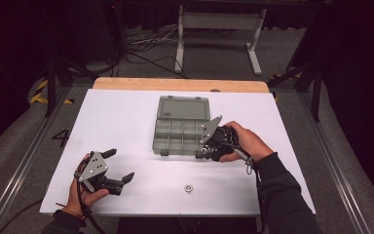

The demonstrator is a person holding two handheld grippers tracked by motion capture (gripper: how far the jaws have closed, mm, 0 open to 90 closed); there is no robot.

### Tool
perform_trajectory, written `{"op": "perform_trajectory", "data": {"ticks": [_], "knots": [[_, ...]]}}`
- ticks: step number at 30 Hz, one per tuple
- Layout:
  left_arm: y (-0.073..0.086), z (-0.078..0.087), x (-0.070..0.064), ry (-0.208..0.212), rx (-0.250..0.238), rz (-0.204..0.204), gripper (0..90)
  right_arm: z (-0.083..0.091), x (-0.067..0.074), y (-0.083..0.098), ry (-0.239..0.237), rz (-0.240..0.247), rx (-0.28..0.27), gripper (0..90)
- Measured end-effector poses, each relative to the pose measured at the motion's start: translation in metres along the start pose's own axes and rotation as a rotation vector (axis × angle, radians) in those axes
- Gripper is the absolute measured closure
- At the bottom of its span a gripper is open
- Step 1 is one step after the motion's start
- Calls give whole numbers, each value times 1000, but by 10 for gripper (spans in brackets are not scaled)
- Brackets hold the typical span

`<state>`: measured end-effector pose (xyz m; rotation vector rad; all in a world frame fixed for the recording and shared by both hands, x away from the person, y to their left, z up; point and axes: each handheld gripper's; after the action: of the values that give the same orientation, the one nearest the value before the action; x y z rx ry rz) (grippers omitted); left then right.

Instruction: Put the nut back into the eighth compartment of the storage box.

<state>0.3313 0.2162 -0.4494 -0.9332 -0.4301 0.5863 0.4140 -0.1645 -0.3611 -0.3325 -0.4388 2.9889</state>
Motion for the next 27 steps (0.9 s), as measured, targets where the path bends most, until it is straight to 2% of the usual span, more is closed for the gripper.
{"op": "perform_trajectory", "data": {"ticks": [2, 7, 9, 13, 16, 23, 27], "knots": [[0, 0, 0, 2, 2, 0, 20, 2, 5, 1, 1, 20, -11, 517], [0, -1, -1, 0, 3, -3, 20, 6, 26, 1, 8, 33, -32, 476], [0, -1, -1, -2, 5, -3, 20, 6, 28, 1, 5, 36, -34, 468], [0, -1, -1, -5, 8, -5, 20, 3, 45, -2, 6, 55, -57, 416], [-1, -1, -1, -4, 11, -5, 20, -1, 55, -5, -7, 69, -49, 361], [-1, -2, -2, -5, 15, -9, 20, -9, 67, -10, -19, 45, -37, 228], [-1, -1, -2, -7, 12, -8, 20, -18, 70, -14, -23, 33, -22, 184]]}}
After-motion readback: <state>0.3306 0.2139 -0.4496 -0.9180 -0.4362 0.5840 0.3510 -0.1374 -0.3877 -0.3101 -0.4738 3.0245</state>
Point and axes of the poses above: each handheld gripper's, and its own axes: z roughly backward along the jaws, y roughly out of its underside, x roughly to its left, and after that the axes turned 8 degrees about x, right-handed
